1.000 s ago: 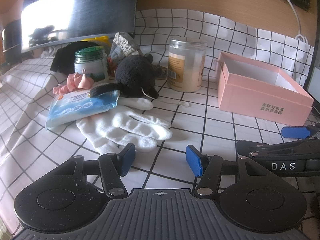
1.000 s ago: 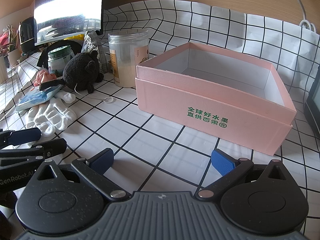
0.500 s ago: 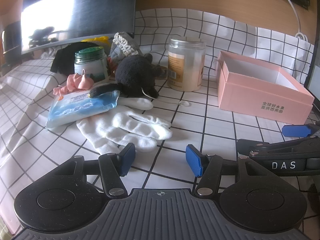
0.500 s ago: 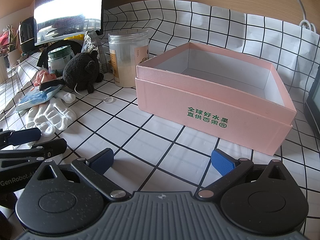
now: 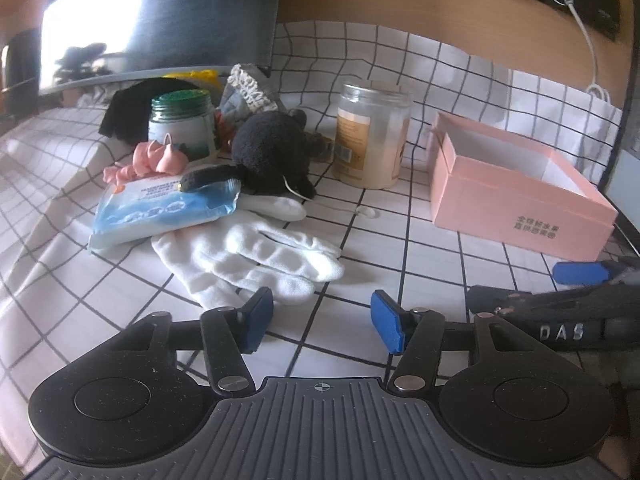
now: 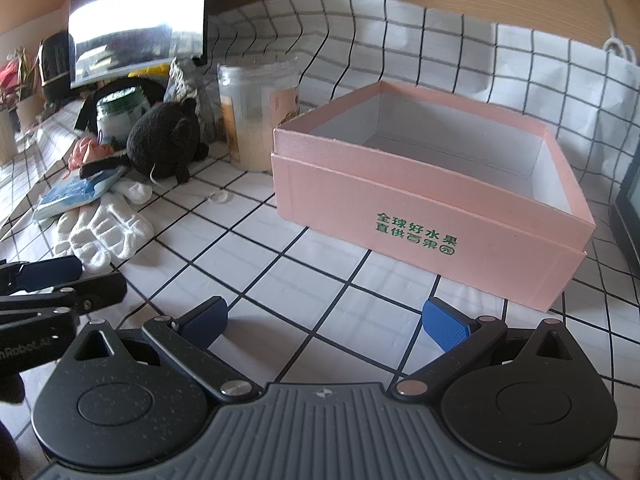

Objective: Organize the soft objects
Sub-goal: 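Grasp the pink cloth with the left tool while the right tool grasps the wet-wipes pack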

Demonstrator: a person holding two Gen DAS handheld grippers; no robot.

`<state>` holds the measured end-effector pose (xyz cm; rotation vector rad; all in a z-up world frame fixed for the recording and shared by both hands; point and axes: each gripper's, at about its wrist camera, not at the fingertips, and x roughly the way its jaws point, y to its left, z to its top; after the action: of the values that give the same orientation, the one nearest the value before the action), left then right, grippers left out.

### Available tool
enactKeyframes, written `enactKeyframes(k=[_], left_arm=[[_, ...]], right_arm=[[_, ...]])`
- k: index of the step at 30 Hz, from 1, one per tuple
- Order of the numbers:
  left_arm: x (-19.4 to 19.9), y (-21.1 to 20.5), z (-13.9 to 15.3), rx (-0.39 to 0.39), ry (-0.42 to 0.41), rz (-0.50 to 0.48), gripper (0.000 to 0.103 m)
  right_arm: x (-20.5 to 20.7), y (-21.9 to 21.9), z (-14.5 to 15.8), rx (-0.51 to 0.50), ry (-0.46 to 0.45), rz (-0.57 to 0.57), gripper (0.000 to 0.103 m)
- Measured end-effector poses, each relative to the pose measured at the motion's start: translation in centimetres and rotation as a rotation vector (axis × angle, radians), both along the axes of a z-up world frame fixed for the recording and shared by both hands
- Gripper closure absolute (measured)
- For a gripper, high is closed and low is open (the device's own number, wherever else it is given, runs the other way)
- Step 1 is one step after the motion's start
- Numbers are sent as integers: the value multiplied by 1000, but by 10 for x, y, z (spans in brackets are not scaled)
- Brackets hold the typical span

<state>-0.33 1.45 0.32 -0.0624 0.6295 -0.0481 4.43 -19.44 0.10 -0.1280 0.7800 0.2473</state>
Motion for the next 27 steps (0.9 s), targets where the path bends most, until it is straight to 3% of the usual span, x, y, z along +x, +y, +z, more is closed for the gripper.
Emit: enactKeyframes(k=[3, 8, 14, 16, 23, 27], left_arm=[[2, 15, 7, -16, 24, -40, 52], [16, 69, 39, 5, -46, -55, 52], [82, 158, 56, -3, -18, -70, 53], [107, 179, 55, -21, 35, -80, 53], [163, 218, 46, -129, 88, -163, 53], [182, 219, 32, -235, 191, -244, 53]], right_arm=[[9, 4, 10, -23, 92, 24, 0], [15, 7, 14, -44, 167, -33, 0], [18, 18, 16, -61, 213, -109, 1], [16, 28, 22, -64, 234, -155, 11], [-14, 86, 56, -58, 108, -198, 12], [-22, 106, 58, -46, 98, -261, 12]])
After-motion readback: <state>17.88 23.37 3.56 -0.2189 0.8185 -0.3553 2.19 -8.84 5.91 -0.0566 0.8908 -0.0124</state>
